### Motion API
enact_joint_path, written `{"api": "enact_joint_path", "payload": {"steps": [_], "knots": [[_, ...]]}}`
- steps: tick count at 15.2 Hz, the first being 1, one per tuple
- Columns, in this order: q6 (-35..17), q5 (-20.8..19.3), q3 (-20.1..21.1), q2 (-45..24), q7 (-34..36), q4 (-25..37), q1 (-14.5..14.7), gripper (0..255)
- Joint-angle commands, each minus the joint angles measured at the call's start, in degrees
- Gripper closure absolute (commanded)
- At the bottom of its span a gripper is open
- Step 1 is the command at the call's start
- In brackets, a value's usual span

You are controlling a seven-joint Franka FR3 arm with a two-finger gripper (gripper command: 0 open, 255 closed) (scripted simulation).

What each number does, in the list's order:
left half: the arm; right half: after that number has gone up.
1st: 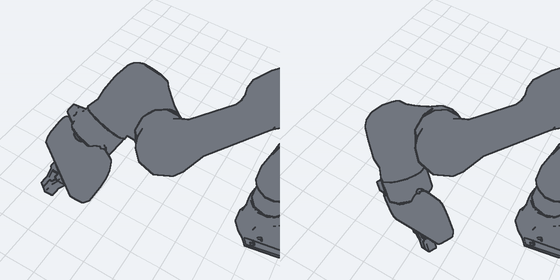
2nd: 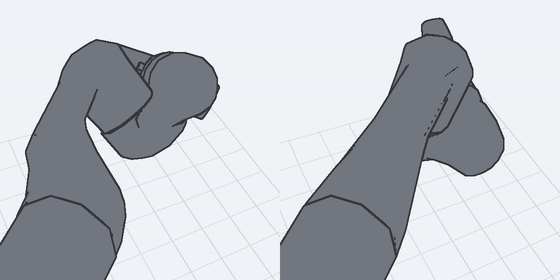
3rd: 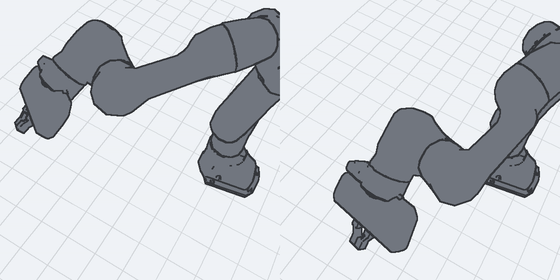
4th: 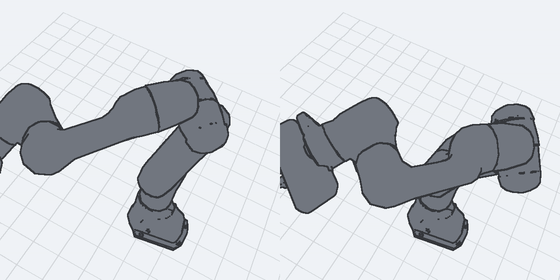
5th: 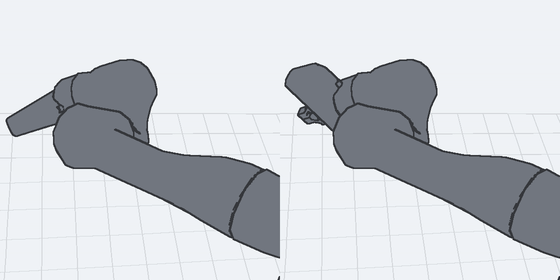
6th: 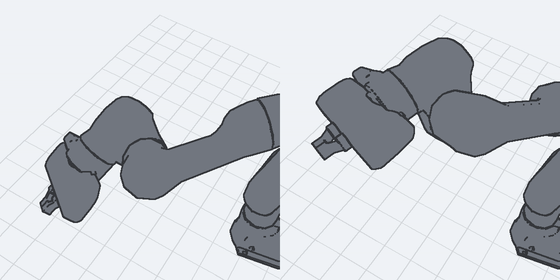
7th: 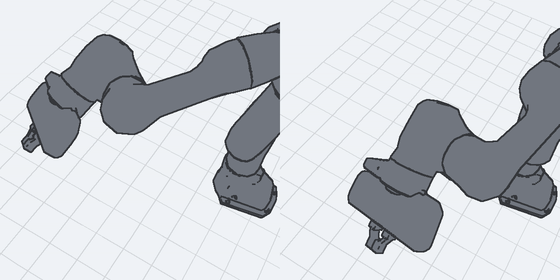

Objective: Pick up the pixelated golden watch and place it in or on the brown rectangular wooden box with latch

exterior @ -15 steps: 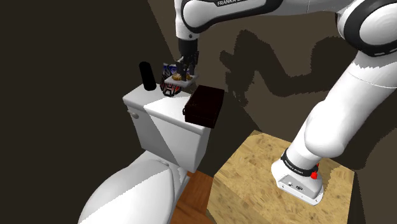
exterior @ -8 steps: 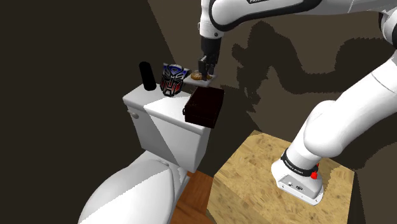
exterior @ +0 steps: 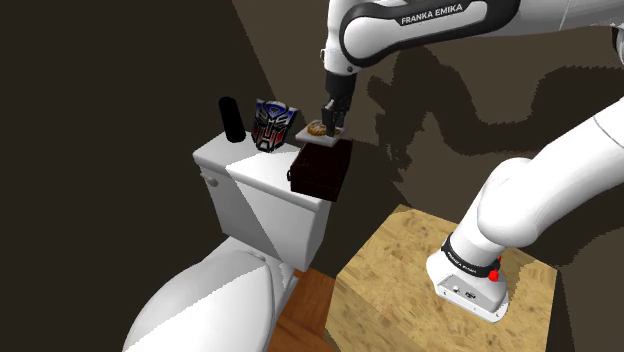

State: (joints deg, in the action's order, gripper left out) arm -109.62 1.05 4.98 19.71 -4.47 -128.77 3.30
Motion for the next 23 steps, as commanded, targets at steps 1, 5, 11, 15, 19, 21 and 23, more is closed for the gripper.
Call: {"api": "enact_joint_path", "payload": {"steps": [1, 5, 11, 15, 19, 21, 23], "knots": [[-1.6, 0.0, 0.0, -0.1, 0.0, -1.4, 0.0, 255], [-4.8, 0.0, 0.1, -0.8, 0.0, -3.9, 0.0, 255], [-8.8, 0.0, 0.2, -2.0, 0.1, -6.8, 0.0, 255], [-8.8, 0.0, 0.2, -2.0, 0.1, -6.8, 0.0, 255], [-8.8, 0.0, 0.2, -2.0, 0.1, -6.8, 0.0, 0], [-8.8, 0.0, 0.2, -1.9, 0.1, -6.8, 0.0, 0], [-8.8, 0.0, 0.2, -2.0, 0.1, -6.8, 0.0, 0]]}}
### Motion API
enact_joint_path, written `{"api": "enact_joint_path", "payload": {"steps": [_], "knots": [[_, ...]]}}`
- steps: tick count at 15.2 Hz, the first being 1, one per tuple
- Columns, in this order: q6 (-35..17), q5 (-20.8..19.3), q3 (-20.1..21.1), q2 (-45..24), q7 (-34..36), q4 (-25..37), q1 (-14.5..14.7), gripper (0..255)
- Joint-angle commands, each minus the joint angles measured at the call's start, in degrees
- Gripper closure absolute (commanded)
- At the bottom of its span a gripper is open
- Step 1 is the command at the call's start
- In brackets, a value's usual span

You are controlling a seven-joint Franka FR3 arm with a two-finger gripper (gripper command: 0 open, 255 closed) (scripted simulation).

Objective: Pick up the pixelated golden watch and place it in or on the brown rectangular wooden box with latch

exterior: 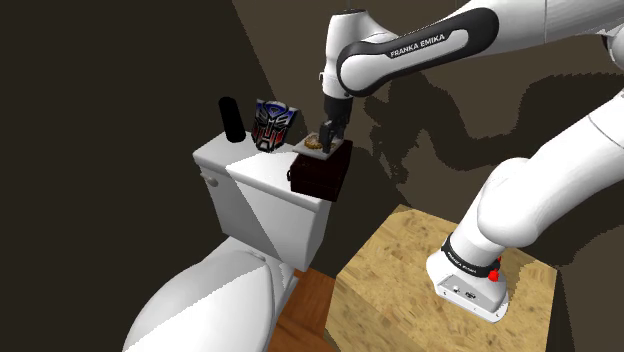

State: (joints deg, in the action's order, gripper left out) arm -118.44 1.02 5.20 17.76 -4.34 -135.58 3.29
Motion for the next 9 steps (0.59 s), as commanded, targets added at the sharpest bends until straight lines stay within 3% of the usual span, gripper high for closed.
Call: {"api": "enact_joint_path", "payload": {"steps": [1, 4, 9], "knots": [[2.0, 0.0, 0.0, 0.6, 0.0, 1.4, 0.0, 0], [7.6, 0.1, -0.2, 1.9, -0.1, 5.6, 0.0, 0], [7.6, 0.1, -0.2, 1.9, -0.1, 5.6, 0.0, 0]]}}
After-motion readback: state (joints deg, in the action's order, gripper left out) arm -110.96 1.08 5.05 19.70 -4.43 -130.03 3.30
